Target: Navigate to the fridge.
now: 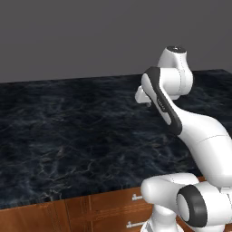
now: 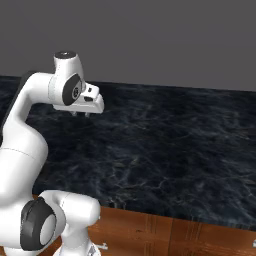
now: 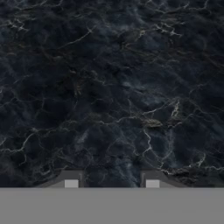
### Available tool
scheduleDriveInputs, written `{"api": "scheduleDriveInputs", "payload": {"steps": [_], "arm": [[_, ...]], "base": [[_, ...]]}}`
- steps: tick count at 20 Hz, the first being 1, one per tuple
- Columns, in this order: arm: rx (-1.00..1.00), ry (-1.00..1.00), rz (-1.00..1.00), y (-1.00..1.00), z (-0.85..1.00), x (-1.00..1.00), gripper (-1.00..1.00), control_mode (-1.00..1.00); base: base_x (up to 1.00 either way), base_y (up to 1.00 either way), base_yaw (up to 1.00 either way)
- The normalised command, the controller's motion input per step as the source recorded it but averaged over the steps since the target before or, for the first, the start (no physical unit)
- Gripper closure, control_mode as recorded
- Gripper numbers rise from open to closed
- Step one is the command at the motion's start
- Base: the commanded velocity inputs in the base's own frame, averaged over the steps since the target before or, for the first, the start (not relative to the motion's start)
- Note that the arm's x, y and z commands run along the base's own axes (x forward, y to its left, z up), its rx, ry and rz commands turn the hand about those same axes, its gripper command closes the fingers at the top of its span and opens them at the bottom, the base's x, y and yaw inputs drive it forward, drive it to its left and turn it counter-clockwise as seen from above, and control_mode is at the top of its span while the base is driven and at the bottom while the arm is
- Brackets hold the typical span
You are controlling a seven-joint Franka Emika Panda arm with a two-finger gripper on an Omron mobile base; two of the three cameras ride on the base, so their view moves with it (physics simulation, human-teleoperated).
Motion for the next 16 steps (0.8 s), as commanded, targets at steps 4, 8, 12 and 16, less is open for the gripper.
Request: {"api": "scheduleDriveInputs", "payload": {"steps": [4, 8, 12, 16], "arm": [[0.0, 0.0, 0.0, 0.0, 0.0, 0.0, -1.0, 1.0], [0.0, 0.0, 0.0, 0.0, 0.0, 0.0, -1.0, 1.0], [0.0, 0.0, 0.0, 0.0, 0.0, 0.0, -1.0, 1.0], [0.0, 0.0, 0.0, 0.0, 0.0, 0.0, -1.0, 1.0]], "base": [[0.0, 0.0, 0.0], [0.0, 0.0, 0.0], [-0.26, 0.0, 0.0], [-0.44, 0.0, -0.06]]}}
